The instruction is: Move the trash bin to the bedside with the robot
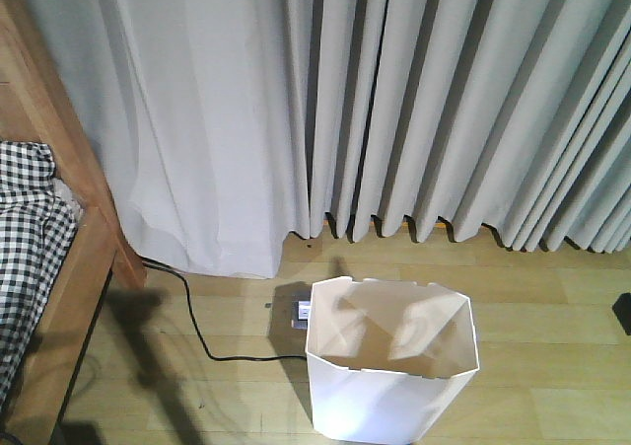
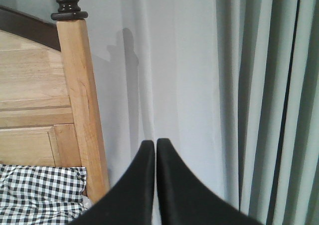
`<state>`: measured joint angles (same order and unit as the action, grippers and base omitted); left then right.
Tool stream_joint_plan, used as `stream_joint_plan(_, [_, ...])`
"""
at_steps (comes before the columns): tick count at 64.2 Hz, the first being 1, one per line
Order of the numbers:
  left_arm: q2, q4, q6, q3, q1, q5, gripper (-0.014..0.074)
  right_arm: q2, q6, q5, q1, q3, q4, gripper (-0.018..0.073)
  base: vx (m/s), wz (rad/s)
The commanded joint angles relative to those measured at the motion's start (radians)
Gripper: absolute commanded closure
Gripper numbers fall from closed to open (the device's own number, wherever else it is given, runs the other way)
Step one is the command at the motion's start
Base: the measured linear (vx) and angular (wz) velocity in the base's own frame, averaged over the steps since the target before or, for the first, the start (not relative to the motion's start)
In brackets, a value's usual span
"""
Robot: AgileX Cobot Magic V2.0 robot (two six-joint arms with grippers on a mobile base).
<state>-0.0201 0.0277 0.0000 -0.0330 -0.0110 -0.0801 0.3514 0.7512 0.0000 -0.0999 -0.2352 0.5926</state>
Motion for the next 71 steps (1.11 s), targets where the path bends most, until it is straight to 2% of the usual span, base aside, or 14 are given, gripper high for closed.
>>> stream_joint_plan(1, [-0.007, -0.009, -0.014, -0.012, 0.006, 0.074, 0.0603, 0.004, 0.010, -0.071, 0.002, -0.029, 0.001, 0.0568, 0.00, 0.00])
stream_joint_plan(20, [-0.007, -0.009, -0.014, -0.012, 0.006, 0.074, 0.0603, 0.004, 0.027, -0.081, 0.002, -0.025, -0.007, 0.0568, 0.00, 0.00])
stream_joint_plan(25, [-0.007, -0.009, -0.014, -0.012, 0.006, 0.074, 0.0603, 0.001, 0.012, -0.063, 0.017, -0.025, -0.044, 0.0568, 0.00, 0.00])
stream_joint_plan(28, [-0.007, -0.009, -0.014, -0.012, 0.006, 0.074, 0.0603, -0.013, -0.046, -0.040, 0.045, -0.025, -0.079, 0.0568, 0.00, 0.00])
stream_joint_plan(34, [-0.007, -0.009, -0.014, -0.012, 0.006, 0.074, 0.0603, -0.071, -0.254, 0.009, 0.134, -0.018, -0.233, 0.0568, 0.00, 0.00])
stream_joint_plan(41, [-0.007, -0.009, -0.014, -0.012, 0.006, 0.074, 0.0603, -0.150, -0.434, -0.022, 0.154, 0.057, -0.472, 0.0568, 0.00, 0.00])
stream_joint_plan(44, [-0.007, -0.009, -0.014, -0.012, 0.006, 0.074, 0.0603, -0.191, -0.483, -0.059, 0.150, 0.109, -0.536, 0.0568, 0.00, 0.00])
stream_joint_plan(53, [-0.007, -0.009, -0.014, -0.012, 0.006, 0.074, 0.0603, -0.303, -0.539, -0.164, 0.150, 0.262, -0.557, 0.0568, 0.00, 0.00])
stream_joint_plan(60, [-0.007, -0.009, -0.014, -0.012, 0.006, 0.074, 0.0603, -0.375, -0.568, -0.021, 0.151, 0.264, -0.559, 0.0568, 0.00, 0.00])
stream_joint_plan(71, [-0.007, -0.009, -0.014, -0.012, 0.006, 0.074, 0.0603, -0.372, -0.623, -0.006, 0.151, 0.264, -0.575, 0.0568, 0.00, 0.00])
